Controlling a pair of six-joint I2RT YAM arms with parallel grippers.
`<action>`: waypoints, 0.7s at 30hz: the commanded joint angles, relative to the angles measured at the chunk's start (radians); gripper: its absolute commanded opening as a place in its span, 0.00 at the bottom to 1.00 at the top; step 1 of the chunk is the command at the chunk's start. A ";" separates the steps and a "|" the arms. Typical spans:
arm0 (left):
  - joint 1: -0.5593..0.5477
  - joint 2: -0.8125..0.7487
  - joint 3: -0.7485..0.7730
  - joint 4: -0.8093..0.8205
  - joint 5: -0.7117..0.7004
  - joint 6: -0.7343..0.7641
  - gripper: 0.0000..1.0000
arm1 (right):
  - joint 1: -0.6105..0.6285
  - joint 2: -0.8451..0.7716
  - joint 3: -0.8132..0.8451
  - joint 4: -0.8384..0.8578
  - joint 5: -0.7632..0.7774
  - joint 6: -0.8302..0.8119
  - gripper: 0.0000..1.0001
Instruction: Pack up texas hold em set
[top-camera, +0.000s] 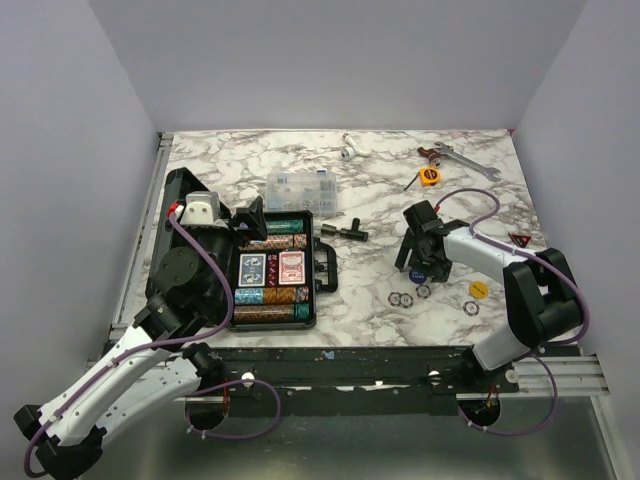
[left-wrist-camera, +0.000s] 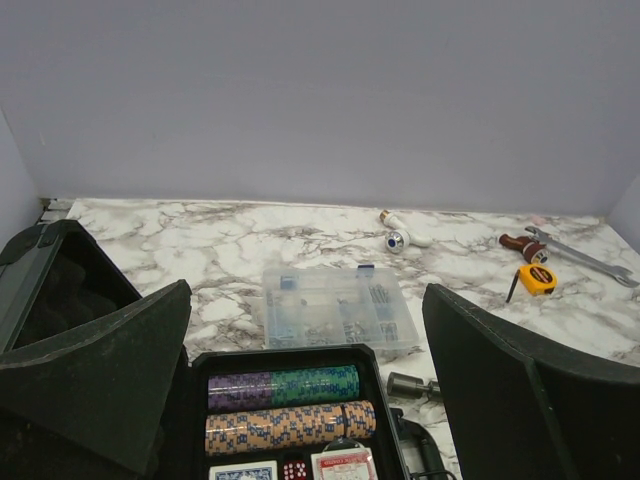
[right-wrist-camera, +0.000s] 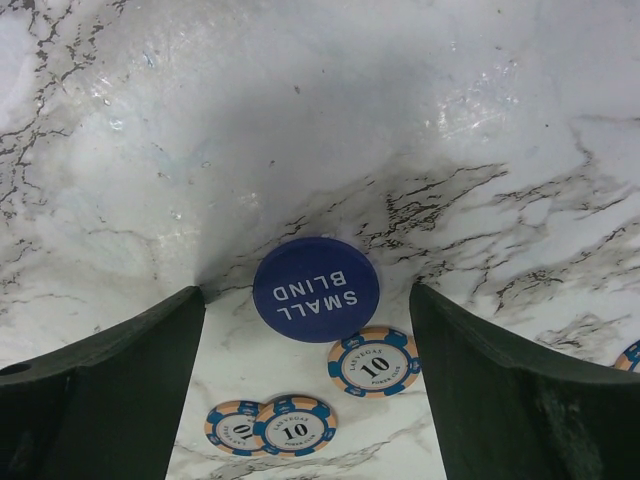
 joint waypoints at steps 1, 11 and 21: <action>-0.005 0.004 0.021 0.008 0.014 -0.001 0.99 | -0.002 0.024 -0.032 0.016 -0.045 -0.009 0.83; -0.005 0.011 0.023 0.006 0.016 -0.003 0.99 | -0.002 0.052 -0.021 0.004 -0.030 -0.011 0.62; -0.006 0.013 0.023 0.005 0.019 -0.004 0.98 | -0.003 0.040 -0.023 0.026 -0.039 -0.013 0.50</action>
